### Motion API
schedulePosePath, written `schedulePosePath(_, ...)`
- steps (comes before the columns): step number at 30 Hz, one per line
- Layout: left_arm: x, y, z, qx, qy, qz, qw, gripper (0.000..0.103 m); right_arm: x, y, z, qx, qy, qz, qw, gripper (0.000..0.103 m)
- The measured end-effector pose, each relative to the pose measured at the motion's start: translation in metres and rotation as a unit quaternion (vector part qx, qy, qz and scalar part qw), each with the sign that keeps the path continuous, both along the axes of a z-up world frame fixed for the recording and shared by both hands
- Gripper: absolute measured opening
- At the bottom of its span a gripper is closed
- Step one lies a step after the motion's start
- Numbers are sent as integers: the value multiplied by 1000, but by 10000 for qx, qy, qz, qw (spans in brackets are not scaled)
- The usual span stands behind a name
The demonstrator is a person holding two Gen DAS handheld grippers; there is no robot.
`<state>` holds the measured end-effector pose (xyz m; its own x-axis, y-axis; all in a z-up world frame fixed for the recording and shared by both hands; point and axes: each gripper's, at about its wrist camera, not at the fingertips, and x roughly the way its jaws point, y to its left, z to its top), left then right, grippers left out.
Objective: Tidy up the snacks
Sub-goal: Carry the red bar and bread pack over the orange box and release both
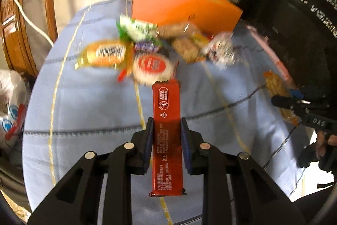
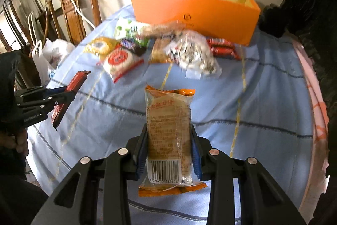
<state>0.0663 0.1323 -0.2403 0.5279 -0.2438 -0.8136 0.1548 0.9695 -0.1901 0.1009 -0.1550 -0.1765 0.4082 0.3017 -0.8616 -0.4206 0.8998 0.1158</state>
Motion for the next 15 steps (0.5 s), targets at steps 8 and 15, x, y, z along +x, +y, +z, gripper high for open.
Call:
schedulePosePath(8,30,-16,74,-138,-680,-105,9975,23,31,-9,82,289,-746,-158,9967,35)
schedulePosePath(15,87,-28,143,-306,-1294,-90,9911,23,92,-23,160,398,-1369,-251,9895,35)
